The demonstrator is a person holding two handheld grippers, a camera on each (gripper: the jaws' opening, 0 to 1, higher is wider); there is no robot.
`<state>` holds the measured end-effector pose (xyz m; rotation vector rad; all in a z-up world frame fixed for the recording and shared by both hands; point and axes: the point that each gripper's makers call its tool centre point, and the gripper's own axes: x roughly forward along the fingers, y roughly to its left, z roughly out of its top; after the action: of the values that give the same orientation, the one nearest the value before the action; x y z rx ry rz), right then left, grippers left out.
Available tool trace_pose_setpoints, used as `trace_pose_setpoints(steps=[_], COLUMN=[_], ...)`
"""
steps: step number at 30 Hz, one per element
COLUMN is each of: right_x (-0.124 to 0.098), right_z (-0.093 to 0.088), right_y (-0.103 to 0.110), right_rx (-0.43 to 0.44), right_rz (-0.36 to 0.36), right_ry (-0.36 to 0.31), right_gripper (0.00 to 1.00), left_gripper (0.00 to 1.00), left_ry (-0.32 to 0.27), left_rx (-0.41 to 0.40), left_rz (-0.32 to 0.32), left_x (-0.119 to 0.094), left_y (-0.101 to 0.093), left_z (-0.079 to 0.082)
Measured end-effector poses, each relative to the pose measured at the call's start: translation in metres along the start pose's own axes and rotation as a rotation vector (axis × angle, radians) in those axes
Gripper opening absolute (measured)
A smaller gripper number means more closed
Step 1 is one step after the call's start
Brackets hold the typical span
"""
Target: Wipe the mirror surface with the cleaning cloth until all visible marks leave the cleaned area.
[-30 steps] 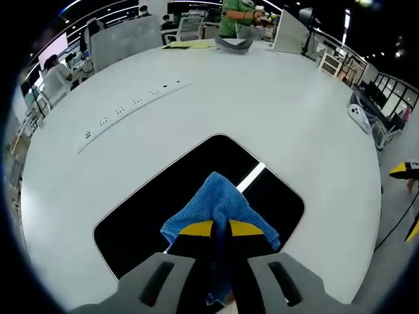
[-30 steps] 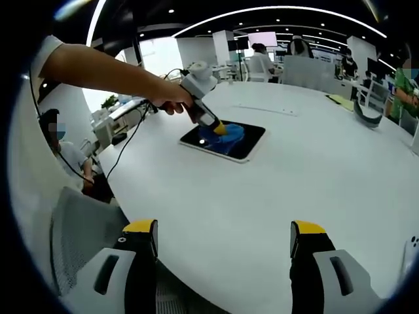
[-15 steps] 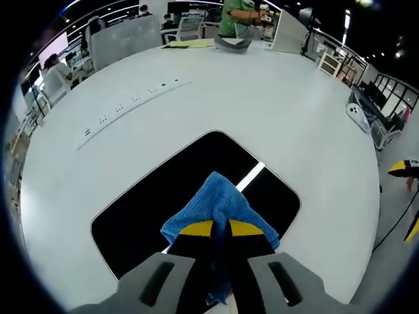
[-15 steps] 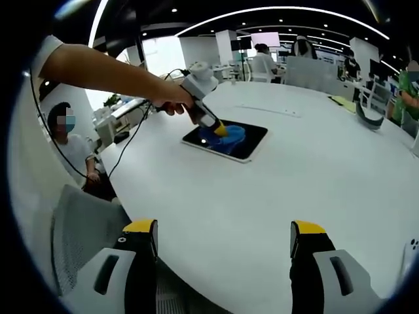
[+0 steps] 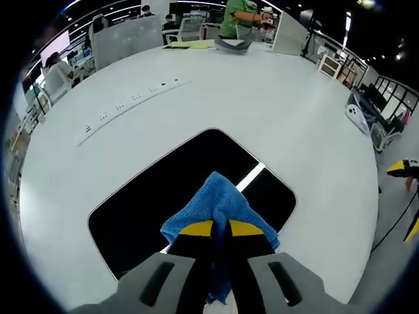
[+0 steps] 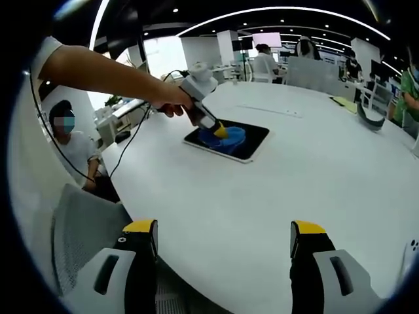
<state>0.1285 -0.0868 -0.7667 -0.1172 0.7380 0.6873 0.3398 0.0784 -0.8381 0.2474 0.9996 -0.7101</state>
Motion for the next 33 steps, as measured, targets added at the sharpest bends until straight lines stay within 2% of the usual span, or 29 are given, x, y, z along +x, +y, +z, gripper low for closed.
trace_pose_setpoints(steps=[33], right_x=[0.004], right_z=[0.005], right_y=[0.001], right_rx=[-0.015], right_rz=[0.025], right_ry=[-0.011], right_gripper=[0.82], left_gripper=[0.05], left_ry=[-0.004], left_rx=[-0.027], left_rz=[-0.006], left_x=[-0.002], left_y=[-0.006], left_z=[-0.013])
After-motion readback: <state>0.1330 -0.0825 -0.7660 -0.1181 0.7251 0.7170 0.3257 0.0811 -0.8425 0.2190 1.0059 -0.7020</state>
